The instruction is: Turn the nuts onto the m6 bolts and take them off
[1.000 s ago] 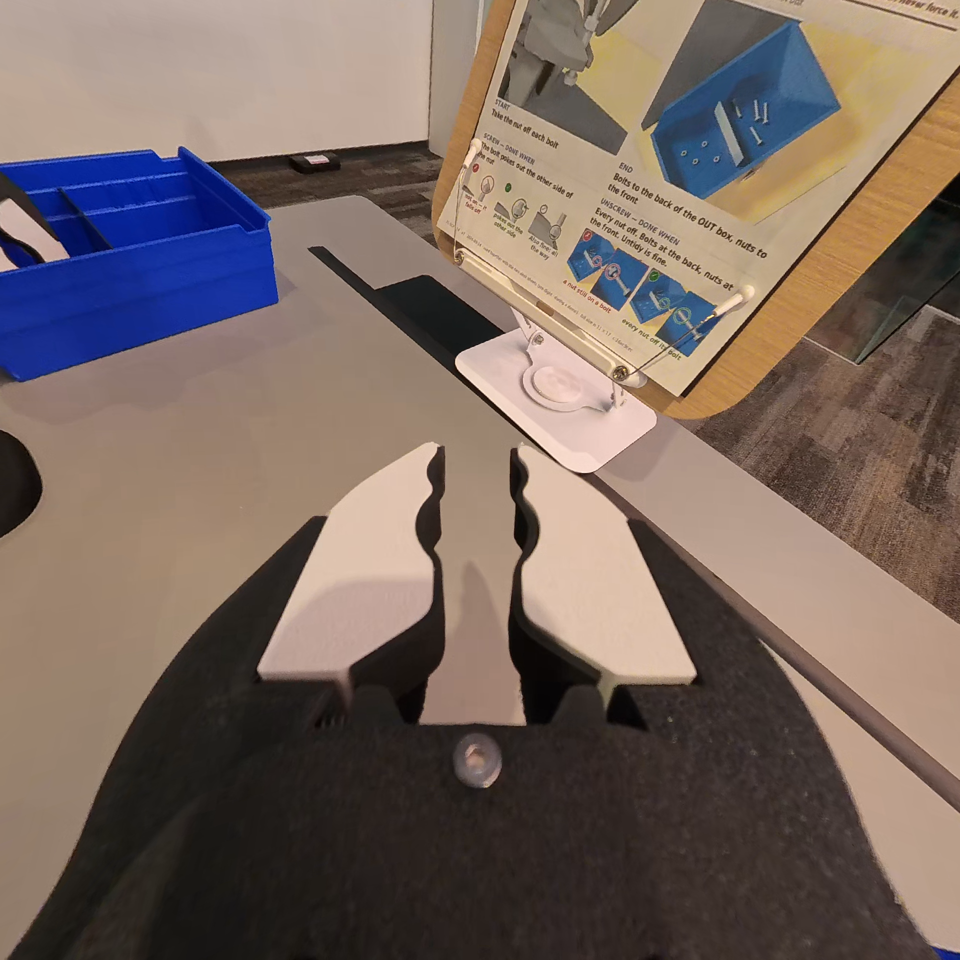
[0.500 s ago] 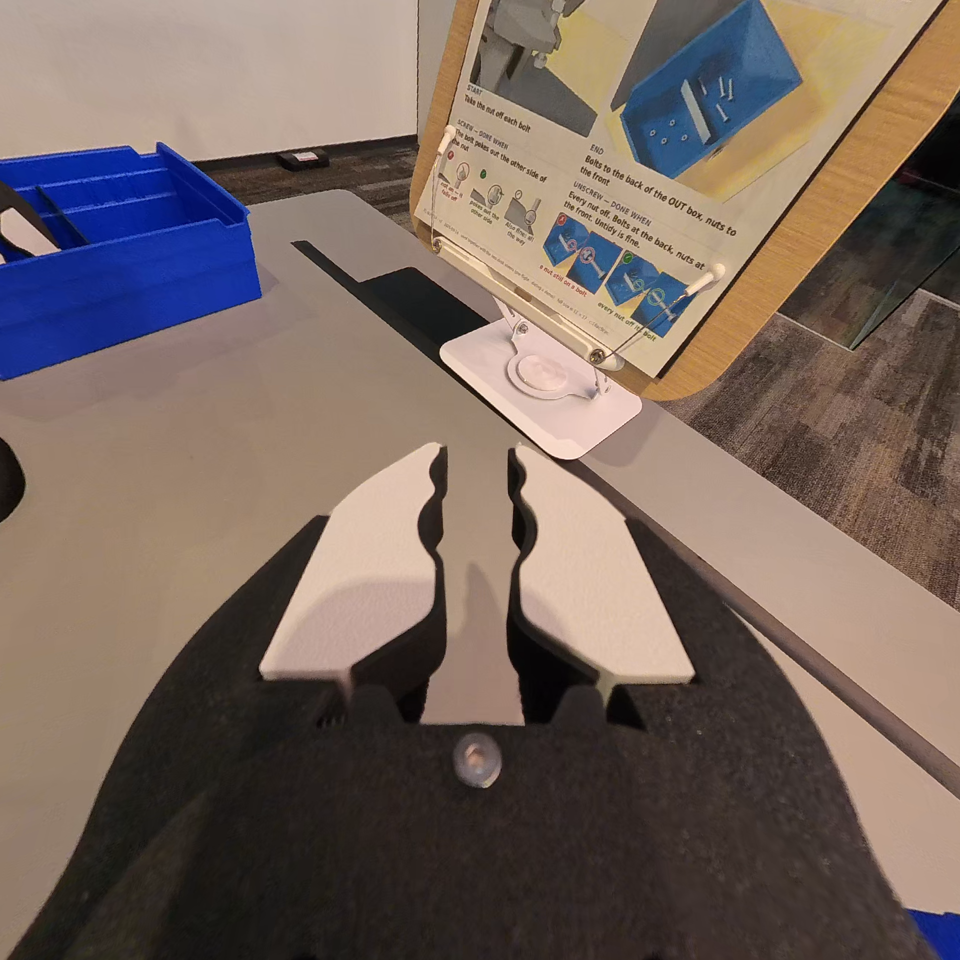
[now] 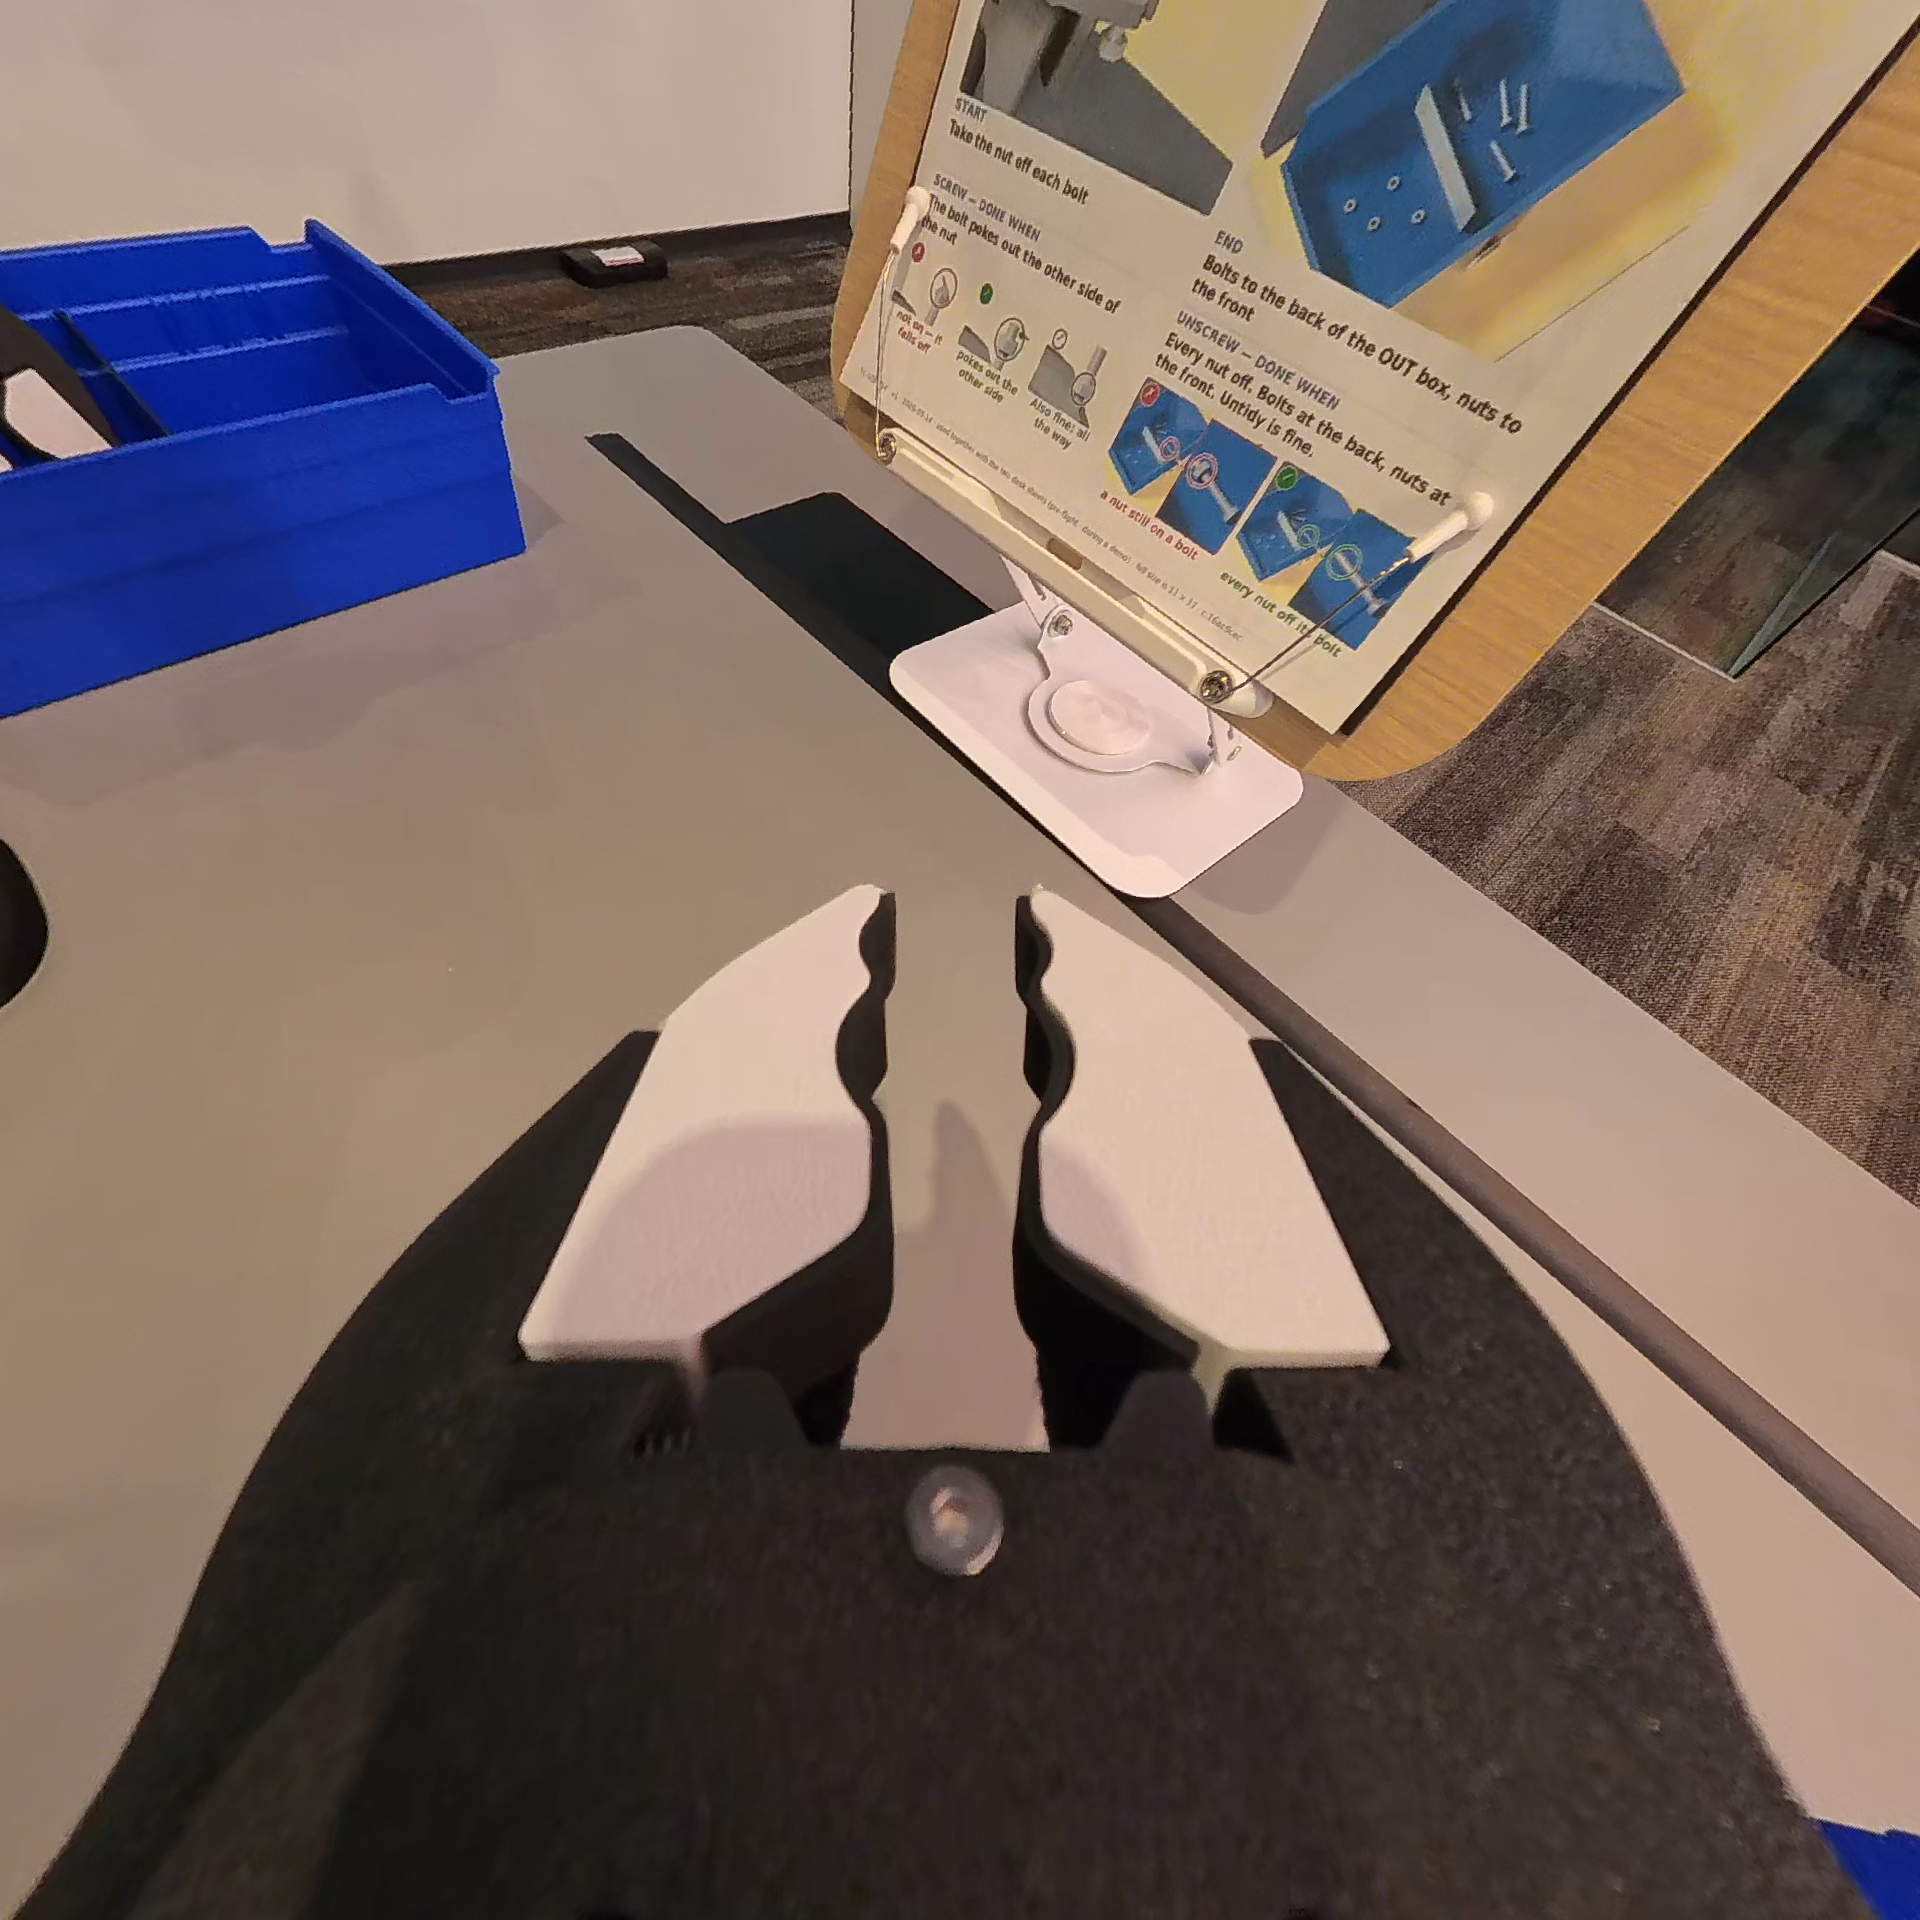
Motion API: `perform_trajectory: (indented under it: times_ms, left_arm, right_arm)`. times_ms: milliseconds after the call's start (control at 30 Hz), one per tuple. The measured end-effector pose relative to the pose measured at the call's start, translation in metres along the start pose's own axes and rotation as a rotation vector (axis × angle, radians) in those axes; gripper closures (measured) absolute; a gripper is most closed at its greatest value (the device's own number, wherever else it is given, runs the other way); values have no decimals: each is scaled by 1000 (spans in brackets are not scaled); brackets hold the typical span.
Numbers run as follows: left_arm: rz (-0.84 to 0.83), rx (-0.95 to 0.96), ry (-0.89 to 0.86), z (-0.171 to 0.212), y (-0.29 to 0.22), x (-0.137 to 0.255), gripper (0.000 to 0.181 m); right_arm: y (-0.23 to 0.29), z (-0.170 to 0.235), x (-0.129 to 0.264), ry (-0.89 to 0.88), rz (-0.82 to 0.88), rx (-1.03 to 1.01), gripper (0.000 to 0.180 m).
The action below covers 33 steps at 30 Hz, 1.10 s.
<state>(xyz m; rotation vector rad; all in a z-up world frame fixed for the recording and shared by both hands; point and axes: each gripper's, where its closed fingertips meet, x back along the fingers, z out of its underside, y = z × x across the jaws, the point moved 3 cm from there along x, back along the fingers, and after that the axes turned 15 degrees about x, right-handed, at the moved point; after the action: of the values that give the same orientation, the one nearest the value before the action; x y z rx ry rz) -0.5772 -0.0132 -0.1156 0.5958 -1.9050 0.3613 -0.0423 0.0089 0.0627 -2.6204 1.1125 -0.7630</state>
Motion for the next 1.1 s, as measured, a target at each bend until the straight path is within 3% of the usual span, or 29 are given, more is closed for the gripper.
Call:
perform_trajectory:
  times_ms: [467,633,767,867,967,1100]
  left_arm:
    - [-7,23,-17,2,0,1,170]
    - [-47,37,-105,-11,0,34,170]
    - [-123,-17,-193,-52,-13,90,170]
    - [-103,-119,-245,-107,-59,119,171]
    - [-51,-213,-222,-160,-117,102,171]
    - [101,-291,-177,-203,-189,30,171]
  right_arm:
    - [3,0,-3,8,-19,11,159]
    - [0,-2,1,-11,-19,8,159]
    - [-3,-6,6,-39,-13,-2,159]
    - [-5,-9,11,-63,-12,-8,159]
    - [-6,-10,14,-71,-17,-20,159]
    - [-3,-11,19,-84,-29,-22,159]
